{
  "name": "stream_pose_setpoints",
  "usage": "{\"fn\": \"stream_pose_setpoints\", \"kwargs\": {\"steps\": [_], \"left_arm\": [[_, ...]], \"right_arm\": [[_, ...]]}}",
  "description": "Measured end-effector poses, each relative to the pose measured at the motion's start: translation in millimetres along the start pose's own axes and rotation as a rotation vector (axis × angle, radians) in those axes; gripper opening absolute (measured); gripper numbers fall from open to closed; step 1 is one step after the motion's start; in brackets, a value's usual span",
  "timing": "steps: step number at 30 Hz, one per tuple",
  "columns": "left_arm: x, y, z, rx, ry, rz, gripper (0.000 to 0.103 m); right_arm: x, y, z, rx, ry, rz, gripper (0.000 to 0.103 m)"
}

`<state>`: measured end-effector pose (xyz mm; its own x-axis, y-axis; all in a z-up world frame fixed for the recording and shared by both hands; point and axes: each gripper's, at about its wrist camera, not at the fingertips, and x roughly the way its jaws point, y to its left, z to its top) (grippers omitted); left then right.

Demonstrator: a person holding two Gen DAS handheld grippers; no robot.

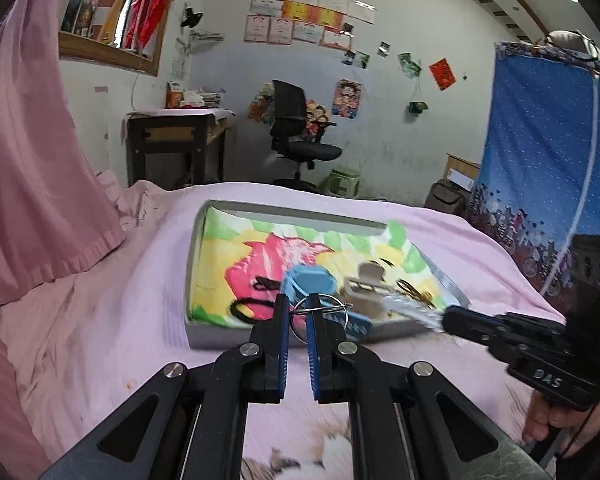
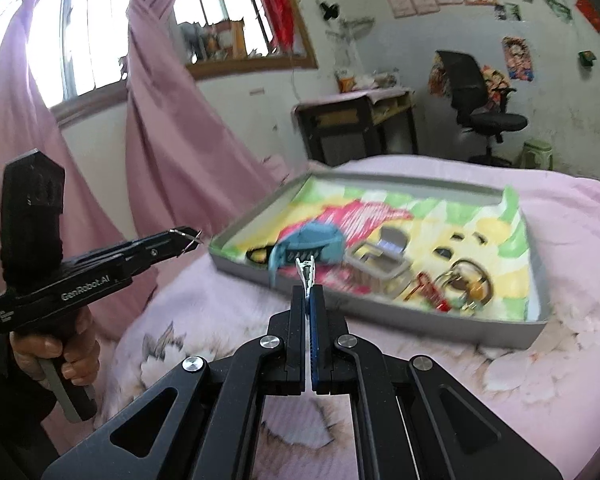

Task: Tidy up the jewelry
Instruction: 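Carry the rings and white clip into the tray and open both grippers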

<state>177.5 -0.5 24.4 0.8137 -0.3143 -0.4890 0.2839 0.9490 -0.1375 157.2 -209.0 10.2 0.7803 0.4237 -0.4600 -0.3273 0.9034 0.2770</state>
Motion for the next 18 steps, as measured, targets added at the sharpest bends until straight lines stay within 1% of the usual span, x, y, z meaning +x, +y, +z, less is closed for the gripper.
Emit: {"fn": "stream_pose_setpoints", "kwargs": {"steps": [3, 5, 10, 13, 18], "left_arm": [[16, 6, 6, -0.03, 0.029, 0.031, 0.009], [30, 11, 9, -0.057, 0.063, 0.053, 0.009], [56, 14, 10, -0.085, 0.128, 0.106, 0.009], [65, 13, 6, -0.085, 0.148, 0.115, 0.009], [75, 9, 2, -0.072, 0.175, 0.127, 0.009]], "right_arm": [[5, -11, 4, 0.029, -0.022, -0.044, 0.002], [12, -19, 5, 0.049, -0.018, -0.072, 0.002], [29, -45, 4, 0.146, -0.005, -0.16, 0.002], [33, -52, 3, 0.174, 0.003, -0.19, 0.002], [44, -55, 0, 0.18, 0.033, -0.207, 0.002]]}}
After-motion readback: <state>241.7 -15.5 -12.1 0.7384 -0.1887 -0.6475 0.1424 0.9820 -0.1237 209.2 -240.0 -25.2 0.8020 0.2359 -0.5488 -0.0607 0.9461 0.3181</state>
